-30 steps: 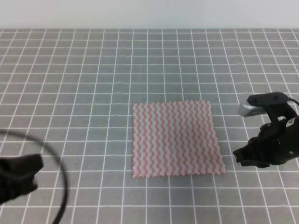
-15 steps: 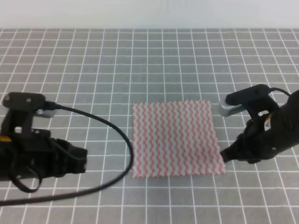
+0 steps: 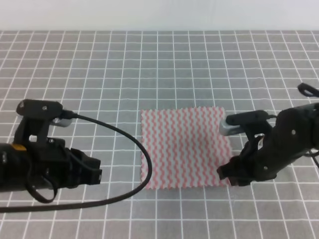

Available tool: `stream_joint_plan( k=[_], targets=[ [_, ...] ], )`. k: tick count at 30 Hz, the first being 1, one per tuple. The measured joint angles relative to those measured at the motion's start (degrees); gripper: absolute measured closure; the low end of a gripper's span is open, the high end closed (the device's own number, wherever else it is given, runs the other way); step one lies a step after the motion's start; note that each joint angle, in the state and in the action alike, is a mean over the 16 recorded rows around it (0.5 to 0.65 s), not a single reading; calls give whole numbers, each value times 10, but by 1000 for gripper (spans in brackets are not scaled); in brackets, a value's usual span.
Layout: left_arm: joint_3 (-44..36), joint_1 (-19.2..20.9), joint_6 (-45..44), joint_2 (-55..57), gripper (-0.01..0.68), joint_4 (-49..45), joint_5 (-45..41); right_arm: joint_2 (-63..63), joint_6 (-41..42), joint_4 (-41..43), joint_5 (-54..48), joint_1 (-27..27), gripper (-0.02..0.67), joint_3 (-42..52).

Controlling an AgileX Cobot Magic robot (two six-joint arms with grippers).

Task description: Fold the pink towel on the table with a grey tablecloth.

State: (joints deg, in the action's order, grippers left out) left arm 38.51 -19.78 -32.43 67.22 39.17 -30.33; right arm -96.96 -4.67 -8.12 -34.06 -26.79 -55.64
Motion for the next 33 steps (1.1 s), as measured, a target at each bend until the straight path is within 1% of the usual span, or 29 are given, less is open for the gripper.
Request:
stream_joint_plan(
  k=[25, 28, 33],
  targets=[
    [-1, 0, -2, 40, 673, 2, 11, -30, -15, -5, 21, 0, 402, -3],
    [-1, 0, -4, 41, 672, 2, 12, -35, -15, -5, 18, 0, 411, -8],
    [0, 0, -13, 43, 673, 1, 12, -40, -12, -4, 2, 1, 467, -31]
  ],
)
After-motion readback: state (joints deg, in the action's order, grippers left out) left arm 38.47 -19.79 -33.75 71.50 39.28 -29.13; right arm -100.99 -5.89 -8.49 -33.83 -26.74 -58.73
